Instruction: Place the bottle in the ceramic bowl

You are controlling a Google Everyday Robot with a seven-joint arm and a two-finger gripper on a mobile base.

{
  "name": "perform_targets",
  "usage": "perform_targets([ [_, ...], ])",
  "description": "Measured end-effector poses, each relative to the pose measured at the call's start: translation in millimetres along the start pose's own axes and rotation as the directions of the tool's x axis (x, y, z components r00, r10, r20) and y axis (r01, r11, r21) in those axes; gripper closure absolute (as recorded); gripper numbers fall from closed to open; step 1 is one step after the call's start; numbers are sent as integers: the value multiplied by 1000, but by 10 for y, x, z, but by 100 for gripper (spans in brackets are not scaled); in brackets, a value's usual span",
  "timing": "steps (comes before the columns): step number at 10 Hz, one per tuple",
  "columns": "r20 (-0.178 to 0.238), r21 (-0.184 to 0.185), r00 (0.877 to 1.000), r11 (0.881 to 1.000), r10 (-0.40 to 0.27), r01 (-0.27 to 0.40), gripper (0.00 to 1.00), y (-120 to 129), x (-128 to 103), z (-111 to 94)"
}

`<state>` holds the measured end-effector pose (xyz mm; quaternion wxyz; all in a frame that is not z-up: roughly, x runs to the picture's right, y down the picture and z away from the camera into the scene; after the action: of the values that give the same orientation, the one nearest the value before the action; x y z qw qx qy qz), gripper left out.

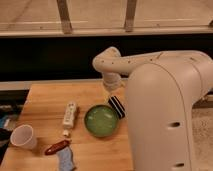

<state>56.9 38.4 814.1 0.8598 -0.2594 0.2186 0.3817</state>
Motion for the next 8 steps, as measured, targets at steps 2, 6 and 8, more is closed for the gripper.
perform_targets([
  [2, 14, -12, 1000, 1000, -4, 4, 20, 15, -27, -5],
  [6, 126, -74, 991, 997, 43, -34, 20, 329, -548, -152],
  [8, 186, -112, 975, 989, 119, -99, 20, 624, -979, -276],
])
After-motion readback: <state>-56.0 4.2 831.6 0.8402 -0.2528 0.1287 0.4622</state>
